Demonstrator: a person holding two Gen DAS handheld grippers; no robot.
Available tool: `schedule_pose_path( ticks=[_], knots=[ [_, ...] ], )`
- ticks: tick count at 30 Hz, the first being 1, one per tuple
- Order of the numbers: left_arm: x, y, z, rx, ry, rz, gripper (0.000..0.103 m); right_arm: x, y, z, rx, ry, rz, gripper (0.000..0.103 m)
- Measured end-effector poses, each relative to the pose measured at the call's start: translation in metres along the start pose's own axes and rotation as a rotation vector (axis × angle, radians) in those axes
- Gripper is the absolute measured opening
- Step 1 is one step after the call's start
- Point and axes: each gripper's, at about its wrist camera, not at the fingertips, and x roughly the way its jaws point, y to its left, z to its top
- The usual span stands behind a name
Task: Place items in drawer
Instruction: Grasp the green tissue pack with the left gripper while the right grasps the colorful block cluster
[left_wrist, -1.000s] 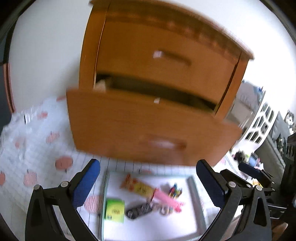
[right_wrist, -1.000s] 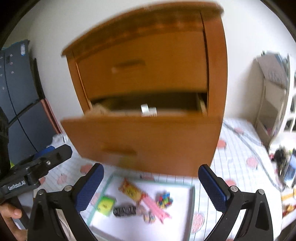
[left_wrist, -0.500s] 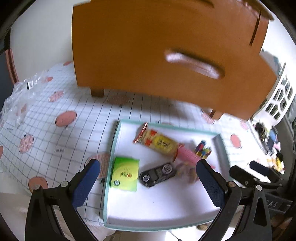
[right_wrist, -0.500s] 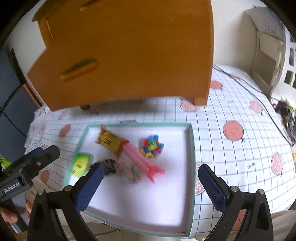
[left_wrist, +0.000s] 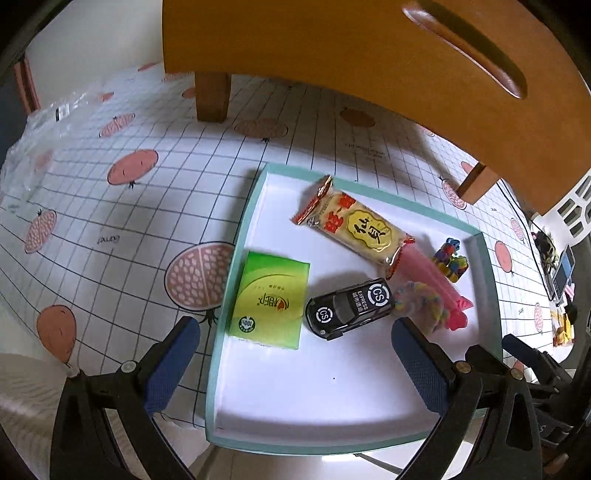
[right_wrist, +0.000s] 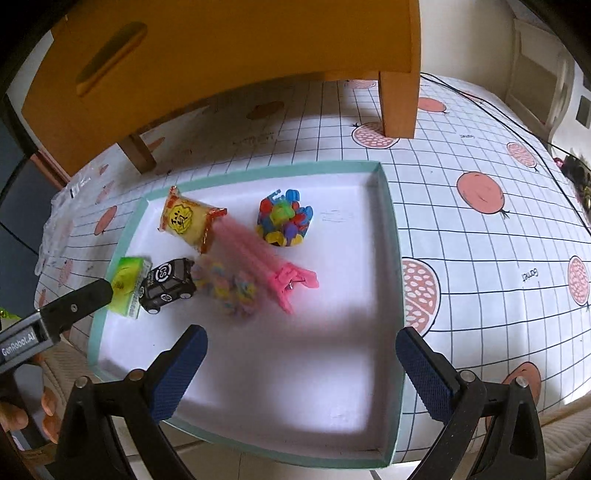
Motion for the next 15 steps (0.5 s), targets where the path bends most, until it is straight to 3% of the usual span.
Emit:
schedule_pose_path(
  ticks=[7, 9, 11, 15],
  knots=[
    [0.005, 0.007, 0.002, -0.035, 0.006, -0.026, 0.102, 0.004, 0.003, 0.002, -0.007, -0.016, 0.019, 0.103],
    [0.007, 0.008, 0.004, -0.036, 0.009, -0.030, 0.099, 0.005, 0.003, 0.002, -0.004, -0.015, 0.021, 0.103],
    [0.010, 0.008, 0.005, -0.036, 0.016, -0.035, 0.090, 0.007, 0.004, 0.002, -0.001, -0.013, 0.026, 0.103],
    [0.015, 0.013, 0.011, -0.051, 0.016, -0.038, 0.089, 0.007, 0.005, 0.002, -0.005, -0.013, 0.030, 0.103]
  ],
)
